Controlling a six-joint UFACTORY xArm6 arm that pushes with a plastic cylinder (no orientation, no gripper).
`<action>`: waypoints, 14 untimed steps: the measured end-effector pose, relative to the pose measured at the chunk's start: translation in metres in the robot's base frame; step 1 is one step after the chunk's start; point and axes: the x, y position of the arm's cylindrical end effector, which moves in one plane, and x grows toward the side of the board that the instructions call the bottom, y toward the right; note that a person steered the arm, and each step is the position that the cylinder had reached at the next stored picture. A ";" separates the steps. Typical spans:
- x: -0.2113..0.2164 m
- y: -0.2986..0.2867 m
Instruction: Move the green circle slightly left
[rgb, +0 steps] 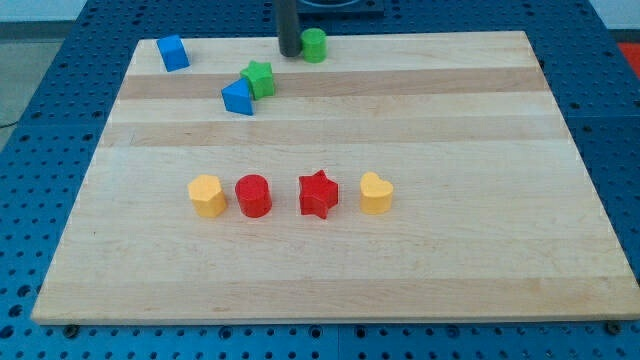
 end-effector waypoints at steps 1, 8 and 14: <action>0.000 0.029; 0.000 -0.013; -0.004 0.122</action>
